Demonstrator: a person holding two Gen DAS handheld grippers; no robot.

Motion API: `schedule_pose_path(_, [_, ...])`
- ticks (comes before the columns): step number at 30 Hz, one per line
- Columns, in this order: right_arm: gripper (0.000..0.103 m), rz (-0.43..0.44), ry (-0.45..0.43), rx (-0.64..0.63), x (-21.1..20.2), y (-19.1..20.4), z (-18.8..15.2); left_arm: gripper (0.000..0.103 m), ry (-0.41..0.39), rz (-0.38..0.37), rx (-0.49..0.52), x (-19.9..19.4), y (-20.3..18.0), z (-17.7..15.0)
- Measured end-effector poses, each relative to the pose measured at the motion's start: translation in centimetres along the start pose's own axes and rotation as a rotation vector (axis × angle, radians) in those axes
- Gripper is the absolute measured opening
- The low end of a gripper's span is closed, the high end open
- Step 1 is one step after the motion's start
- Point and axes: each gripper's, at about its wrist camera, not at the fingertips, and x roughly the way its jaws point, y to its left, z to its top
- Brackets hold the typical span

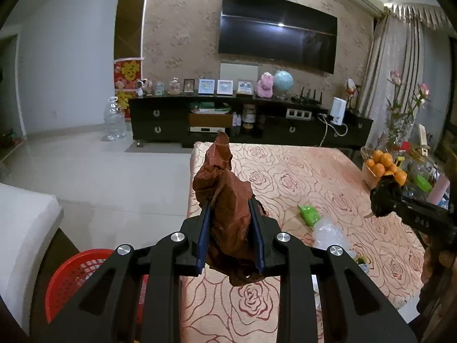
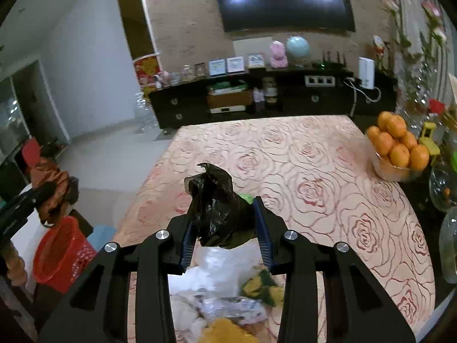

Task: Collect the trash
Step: 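Carry both items to the red wastebasket and open both grippers over it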

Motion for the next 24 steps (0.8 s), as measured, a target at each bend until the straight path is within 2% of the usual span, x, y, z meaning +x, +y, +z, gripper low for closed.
schedule_pose_path(10, [0.036,0.089,0.006,-0.084,0.2,5.2,-0.5,0.024,-0.03,0.076,-0.049,-2.6,3.2,-0.3])
schedule_pose_path(15, [0.036,0.157,0.028,-0.13,0.7,8.4,-1.0,0.024,-0.037,0.174,-0.061,-4.3,5.5,-1.5])
schedule_pose_path(24, [0.036,0.242,0.058,-0.218,1.8,14.0,-1.7,0.024,0.001,0.298,-0.12,-6.4,10.1,-4.3])
